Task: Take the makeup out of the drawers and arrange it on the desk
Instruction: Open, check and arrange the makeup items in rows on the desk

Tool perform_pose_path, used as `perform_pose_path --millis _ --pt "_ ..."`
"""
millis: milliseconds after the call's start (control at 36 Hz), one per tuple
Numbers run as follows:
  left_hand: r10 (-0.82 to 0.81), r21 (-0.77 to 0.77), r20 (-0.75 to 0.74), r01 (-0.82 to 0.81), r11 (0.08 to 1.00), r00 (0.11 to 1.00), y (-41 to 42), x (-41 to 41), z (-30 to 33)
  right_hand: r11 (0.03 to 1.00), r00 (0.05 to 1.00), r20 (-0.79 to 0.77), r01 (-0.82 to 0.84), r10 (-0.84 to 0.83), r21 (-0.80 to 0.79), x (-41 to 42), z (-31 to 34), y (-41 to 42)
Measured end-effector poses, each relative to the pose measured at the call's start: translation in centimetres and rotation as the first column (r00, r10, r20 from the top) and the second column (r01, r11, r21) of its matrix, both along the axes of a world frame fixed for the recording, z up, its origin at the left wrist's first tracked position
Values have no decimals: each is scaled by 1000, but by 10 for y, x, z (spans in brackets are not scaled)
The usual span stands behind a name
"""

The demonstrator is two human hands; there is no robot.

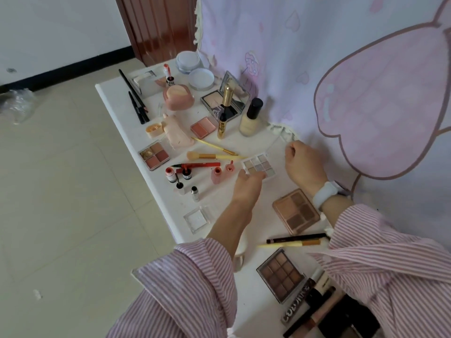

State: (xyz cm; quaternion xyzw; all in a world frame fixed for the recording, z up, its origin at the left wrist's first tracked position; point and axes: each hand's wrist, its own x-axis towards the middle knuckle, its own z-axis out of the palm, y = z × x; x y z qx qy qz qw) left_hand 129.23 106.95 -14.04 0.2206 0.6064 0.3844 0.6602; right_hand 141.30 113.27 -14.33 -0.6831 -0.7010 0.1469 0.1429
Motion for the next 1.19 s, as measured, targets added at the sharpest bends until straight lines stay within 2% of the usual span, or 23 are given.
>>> perform_pose_path --millis 278,333,417,444,500,583,667,750,806,889,1028,1056,1111,1167,1194 --pt "-90 38 -63 92 995 994 16 10 -4 990 988 104 123 -115 -73 1 -1 17" --pt "-106 51 -70 109 993 992 15 8 -5 993 986 144 91 -79 -76 1 1 11" --pt "-126 80 -111 135 988 986 8 5 -5 1000 982 190 -22 18 20 1 1 -3" --pt "-135 84 -145 148 985 980 4 5 -5 997 983 177 -57 47 51 0 2 -10" --pt "-175 86 -316 212 973 932 -4 3 -8 995 989 122 -86 80 51 0 6 -27" --pt "-168 136 -541 283 949 824 -20 1 -9 993 986 144 -73 86 -93 3 3 -56" --pt "-105 226 -627 309 924 772 -42 -1 -6 968 968 231 -39 98 -248 7 -9 -83" --pt "-80 269 -664 337 902 744 -61 -6 -5 962 897 405 -71 178 -265 13 -22 -96" --pt "-95 259 -676 357 898 730 -70 -9 -6 951 883 430 -51 186 -306 16 -26 -99" --pt "-100 241 -685 353 904 722 -81 -14 -5 934 904 380 -54 196 -353 21 -29 -99" --pt "-62 268 -647 302 915 760 -94 -22 -1 952 940 294 -85 175 -296 21 -21 -97" --pt "-50 283 -619 282 917 784 -97 -24 0 960 965 214 -90 150 -265 20 -18 -98" --pt "-44 300 -506 224 927 861 -101 -27 5 970 993 -101 -80 58 -231 14 -6 -101" --pt "-36 291 -291 124 949 956 -107 -30 9 971 918 -396 -84 -12 -224 5 10 -109" --pt "-23 274 -160 66 959 987 -110 -31 12 974 883 -469 -112 7 -197 -1 18 -116"
